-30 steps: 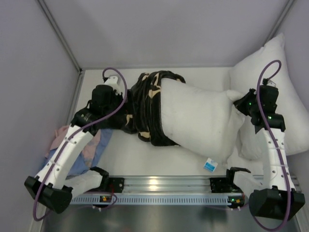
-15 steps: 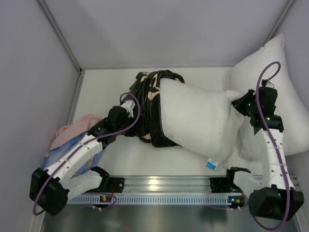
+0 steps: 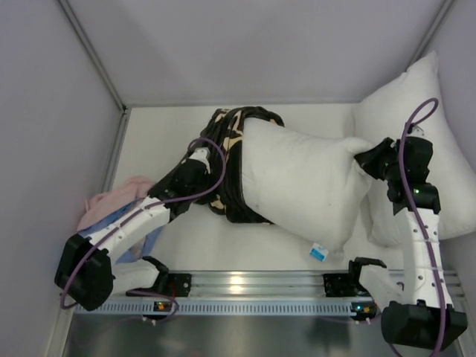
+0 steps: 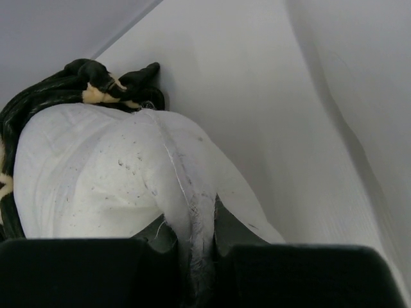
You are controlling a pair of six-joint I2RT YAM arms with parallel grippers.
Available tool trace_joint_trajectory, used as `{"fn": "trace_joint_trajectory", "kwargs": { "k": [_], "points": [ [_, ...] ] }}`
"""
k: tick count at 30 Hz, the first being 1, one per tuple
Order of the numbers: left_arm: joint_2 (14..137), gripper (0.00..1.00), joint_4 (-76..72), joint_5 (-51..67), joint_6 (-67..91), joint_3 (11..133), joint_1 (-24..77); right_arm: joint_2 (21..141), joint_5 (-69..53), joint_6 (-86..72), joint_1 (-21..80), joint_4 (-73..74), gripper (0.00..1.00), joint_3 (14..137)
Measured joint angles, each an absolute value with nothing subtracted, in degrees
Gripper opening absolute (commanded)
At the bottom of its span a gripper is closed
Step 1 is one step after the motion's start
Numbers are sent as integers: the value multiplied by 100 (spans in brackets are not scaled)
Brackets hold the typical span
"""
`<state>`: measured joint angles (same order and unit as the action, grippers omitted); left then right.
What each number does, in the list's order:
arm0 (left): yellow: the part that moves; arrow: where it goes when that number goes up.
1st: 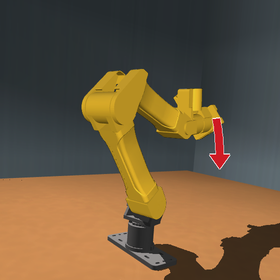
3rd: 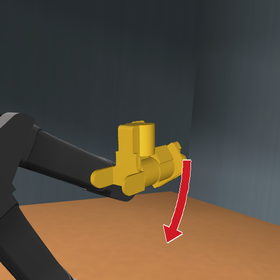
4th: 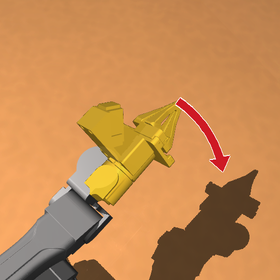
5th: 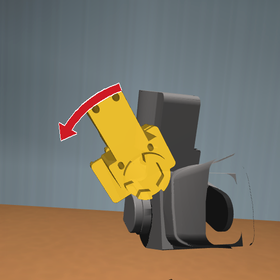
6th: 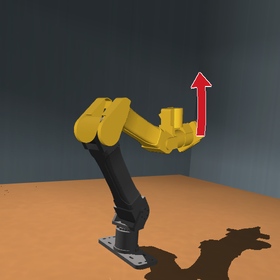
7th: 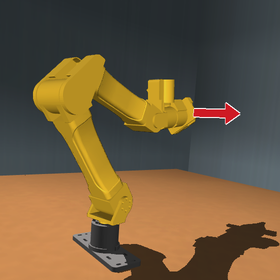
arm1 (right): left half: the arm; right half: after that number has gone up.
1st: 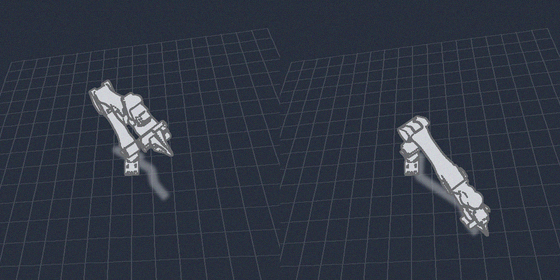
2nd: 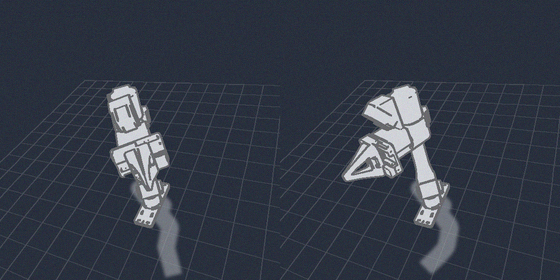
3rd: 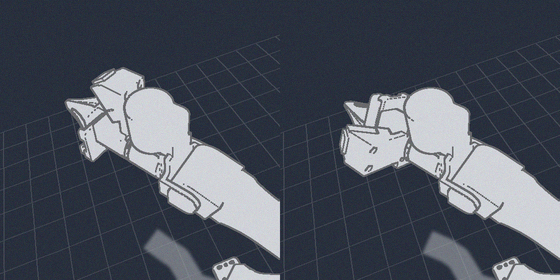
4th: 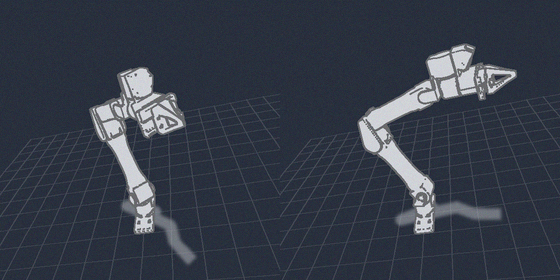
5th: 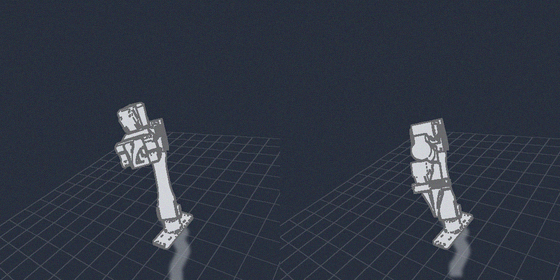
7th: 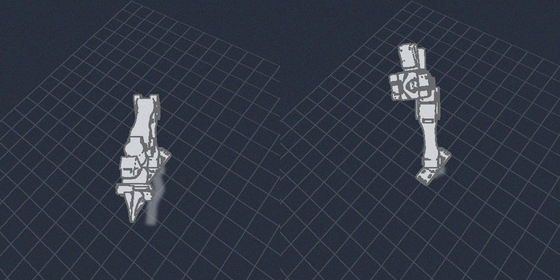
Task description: Remove the pillowcase from the pillow
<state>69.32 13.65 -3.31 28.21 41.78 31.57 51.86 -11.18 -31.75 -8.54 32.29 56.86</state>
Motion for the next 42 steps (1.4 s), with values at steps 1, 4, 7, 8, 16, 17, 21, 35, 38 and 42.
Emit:
{"fn": "trace_joint_trajectory", "kwargs": {
  "k": [1, 4, 7, 8, 16, 17, 21, 35, 38, 42],
  "points": [
    [6847, 0, 1459, -530, 2814, 4246, 3164, 5183, -1138, -3175, -854, 3260, 0, 5712],
    [6370, 0, 1905, -1072, 2805, 4512, 3168, 5181, -1181, -3173, -851, 3267, 0, 5743],
    [5675, 0, 2604, -1658, 2720, 5026, 3170, 5183, -1192, -3173, -851, 3280, 0, 5745],
    [5367, 0, 2969, -1929, 2668, 5354, 3173, 5186, -1199, -3173, -851, 3295, 0, 5745],
    [3730, 0, 4821, -2893, 2237, 7537, 3221, 5463, -1719, -3326, -854, 3345, 0, 5808],
    [3603, 0, 4987, -2917, 2220, 7730, 3225, 5522, -1793, -3352, -854, 3319, 0, 5839],
    [3271, 0, 5664, -2980, 2167, 8128, 3232, 5754, -1925, -3409, -854, 3249, 0, 6016],
    [3033, 0, 7251, -3430, 1942, 8799, 3242, 5944, -2272, -3439, -1127, 3312, 0, 6195],
    [2980, 0, 7456, -3487, 1931, 8945, 3245, 5944, -2427, -3459, -1216, 3328, 0, 6195],
    [2945, 0, 7701, -3566, 1935, 9118, 3245, 5944, -2578, -3470, -1367, 3369, 0, 6195]
  ]
}}
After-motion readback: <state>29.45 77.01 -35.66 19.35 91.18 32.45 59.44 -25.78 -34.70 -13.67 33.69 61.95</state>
